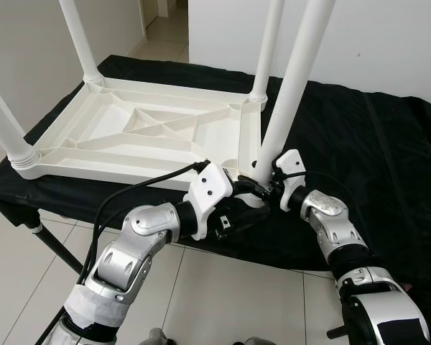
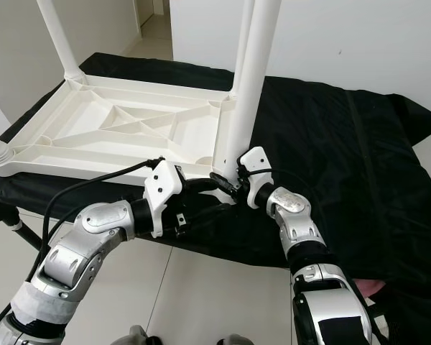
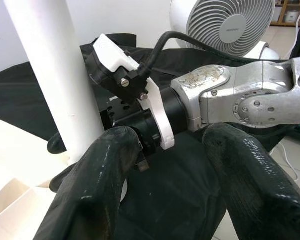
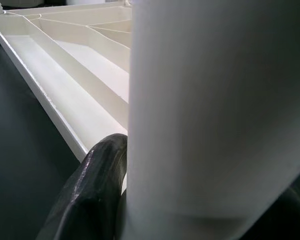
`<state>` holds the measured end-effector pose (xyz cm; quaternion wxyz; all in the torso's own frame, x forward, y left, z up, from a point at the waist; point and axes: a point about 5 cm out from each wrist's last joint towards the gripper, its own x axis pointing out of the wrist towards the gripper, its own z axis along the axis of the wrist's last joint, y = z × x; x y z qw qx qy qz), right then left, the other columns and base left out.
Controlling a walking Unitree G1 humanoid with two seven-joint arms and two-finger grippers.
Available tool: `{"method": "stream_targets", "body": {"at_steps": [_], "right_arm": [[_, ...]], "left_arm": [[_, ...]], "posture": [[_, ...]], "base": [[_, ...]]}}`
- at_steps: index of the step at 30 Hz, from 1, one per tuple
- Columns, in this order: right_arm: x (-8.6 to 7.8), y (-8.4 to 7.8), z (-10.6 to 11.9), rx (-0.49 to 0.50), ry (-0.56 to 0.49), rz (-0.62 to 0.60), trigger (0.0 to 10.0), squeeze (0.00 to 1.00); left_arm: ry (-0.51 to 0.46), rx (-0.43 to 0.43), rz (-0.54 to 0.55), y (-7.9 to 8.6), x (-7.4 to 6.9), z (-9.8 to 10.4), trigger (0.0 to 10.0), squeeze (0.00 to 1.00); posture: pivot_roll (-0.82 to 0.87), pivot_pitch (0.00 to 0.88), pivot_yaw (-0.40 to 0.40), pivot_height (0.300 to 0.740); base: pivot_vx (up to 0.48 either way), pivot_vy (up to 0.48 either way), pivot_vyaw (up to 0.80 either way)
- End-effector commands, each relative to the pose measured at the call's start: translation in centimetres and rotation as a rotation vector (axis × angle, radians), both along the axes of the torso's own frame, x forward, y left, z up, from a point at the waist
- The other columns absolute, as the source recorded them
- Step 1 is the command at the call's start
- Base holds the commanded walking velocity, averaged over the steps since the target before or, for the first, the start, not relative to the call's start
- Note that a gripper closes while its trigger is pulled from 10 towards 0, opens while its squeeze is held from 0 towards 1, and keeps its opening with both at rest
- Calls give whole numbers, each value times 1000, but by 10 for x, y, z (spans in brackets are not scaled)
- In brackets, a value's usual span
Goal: Building children table
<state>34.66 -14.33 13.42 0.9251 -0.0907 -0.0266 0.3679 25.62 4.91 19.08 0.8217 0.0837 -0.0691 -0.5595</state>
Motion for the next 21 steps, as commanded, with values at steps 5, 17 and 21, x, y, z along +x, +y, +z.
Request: {"method": "stream_targets", "body": {"at_steps": [5,17,21], "right_arm": [[-8,14,4,84,-43,-86,10000,0],[-30,52,18,287,-83,-550,10000,0],[-34,55,18,288,-88,-610,10000,0]], "left_arm": [[-2,-1,34,2,1,0,10000,0],[5,12,38,2,3,0,10000,0],[3,9,44,2,3,0,10000,0]], "posture": [[-108,53,17,740],[-111,74,28,740],[-103,74,21,740]], "base": [[0,0,0],[0,0,0],[0,0,0]]}}
